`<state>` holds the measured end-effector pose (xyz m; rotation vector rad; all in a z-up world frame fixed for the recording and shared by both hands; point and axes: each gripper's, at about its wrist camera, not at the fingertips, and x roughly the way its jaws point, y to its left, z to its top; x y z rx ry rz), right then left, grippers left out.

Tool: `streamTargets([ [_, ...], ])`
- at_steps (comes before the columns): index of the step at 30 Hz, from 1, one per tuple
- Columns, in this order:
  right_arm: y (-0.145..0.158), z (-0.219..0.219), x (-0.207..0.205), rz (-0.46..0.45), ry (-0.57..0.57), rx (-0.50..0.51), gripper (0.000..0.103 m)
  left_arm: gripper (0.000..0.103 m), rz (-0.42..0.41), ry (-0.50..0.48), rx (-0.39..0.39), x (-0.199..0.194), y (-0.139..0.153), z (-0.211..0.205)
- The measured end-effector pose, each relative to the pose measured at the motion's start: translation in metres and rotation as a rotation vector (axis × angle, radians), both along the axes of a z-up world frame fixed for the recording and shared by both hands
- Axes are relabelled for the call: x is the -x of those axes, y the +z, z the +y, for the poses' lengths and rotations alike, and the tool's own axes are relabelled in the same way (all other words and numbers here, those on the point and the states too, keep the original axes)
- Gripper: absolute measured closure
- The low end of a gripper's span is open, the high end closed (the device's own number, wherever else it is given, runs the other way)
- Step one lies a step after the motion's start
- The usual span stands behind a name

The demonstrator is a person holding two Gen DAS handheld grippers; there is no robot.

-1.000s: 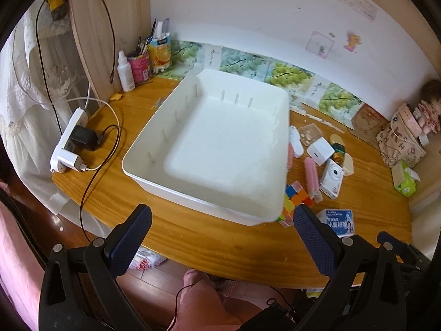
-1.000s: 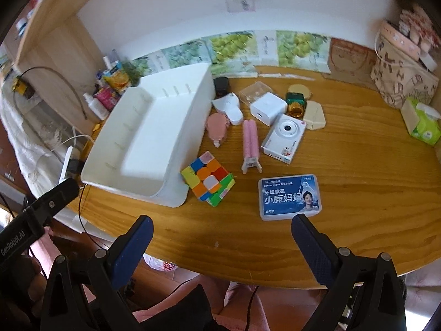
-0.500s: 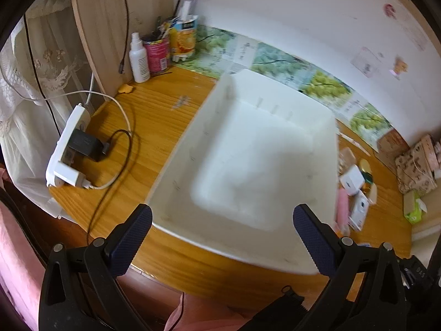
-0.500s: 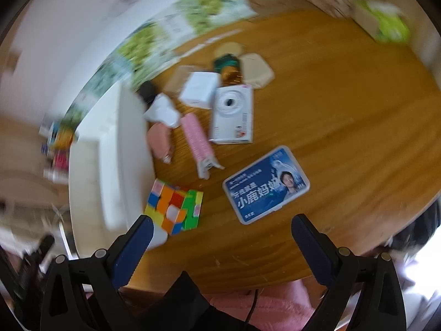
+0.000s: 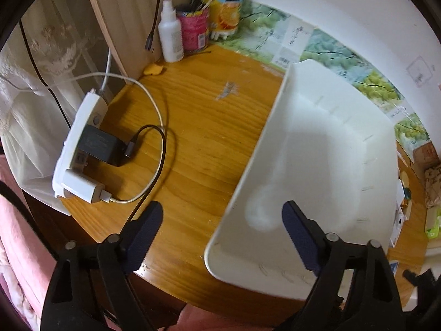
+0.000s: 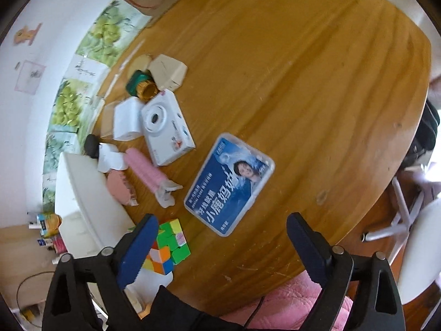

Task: Organize rigid objects
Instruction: 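Grasp the tray wall with the left gripper while the right gripper grasps the blue card box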

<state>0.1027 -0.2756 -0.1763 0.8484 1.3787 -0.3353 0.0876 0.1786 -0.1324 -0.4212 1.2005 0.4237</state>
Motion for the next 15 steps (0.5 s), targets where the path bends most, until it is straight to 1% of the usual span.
streamTargets([
  [5,-0.013,0.005,-0.002,0.004,-0.059,0.007,0.013,0.028,0.018,-0.014,0.037,-0.011,-0.011,0.015],
  [9,-0.019,0.006,-0.009,0.004,-0.104,0.034,0.013,0.044,0.034,-0.05,0.07,-0.023,-0.021,0.02],
  [10,-0.021,0.006,-0.012,0.004,-0.115,0.039,0.013,0.046,0.042,-0.058,0.081,-0.026,-0.024,0.021],
  [11,-0.023,0.006,-0.014,0.004,-0.125,0.042,0.013,0.051,0.053,-0.062,0.092,-0.028,-0.027,0.023],
  [13,-0.025,0.005,-0.017,0.006,-0.142,0.046,0.013,0.053,0.074,-0.066,0.122,-0.034,-0.033,0.025],
  [15,-0.027,0.004,-0.021,0.009,-0.157,0.052,0.015,0.056,0.09,-0.07,0.133,-0.04,-0.037,0.026],
])
